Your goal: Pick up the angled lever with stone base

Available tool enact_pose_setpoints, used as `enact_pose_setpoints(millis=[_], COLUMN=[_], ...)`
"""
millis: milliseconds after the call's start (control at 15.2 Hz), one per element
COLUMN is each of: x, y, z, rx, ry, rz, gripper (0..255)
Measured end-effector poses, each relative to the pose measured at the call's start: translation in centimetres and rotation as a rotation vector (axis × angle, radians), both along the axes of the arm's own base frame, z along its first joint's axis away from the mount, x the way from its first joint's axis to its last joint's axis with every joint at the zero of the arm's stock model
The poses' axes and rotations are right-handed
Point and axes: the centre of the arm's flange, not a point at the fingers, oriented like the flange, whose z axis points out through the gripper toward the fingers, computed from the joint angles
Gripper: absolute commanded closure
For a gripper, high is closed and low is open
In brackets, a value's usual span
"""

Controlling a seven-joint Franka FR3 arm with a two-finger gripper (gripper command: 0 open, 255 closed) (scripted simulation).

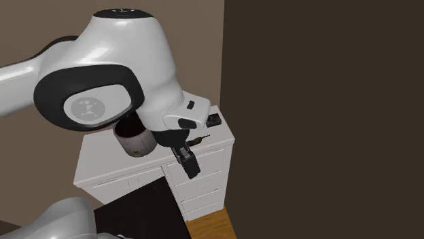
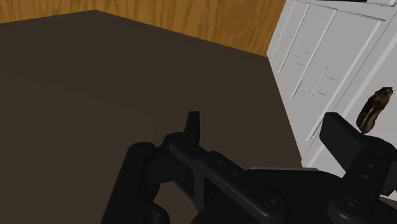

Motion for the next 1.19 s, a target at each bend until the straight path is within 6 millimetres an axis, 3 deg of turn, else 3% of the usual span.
enact_pose_setpoints(millis=[198, 1188], x=[0.9, 10.1], y=[1.0, 15.0], z=[-0.7, -9.4], rx=[0.002, 0.026], ry=[0.0, -0.007], rz=[-0.005, -0.066], gripper=[0, 0])
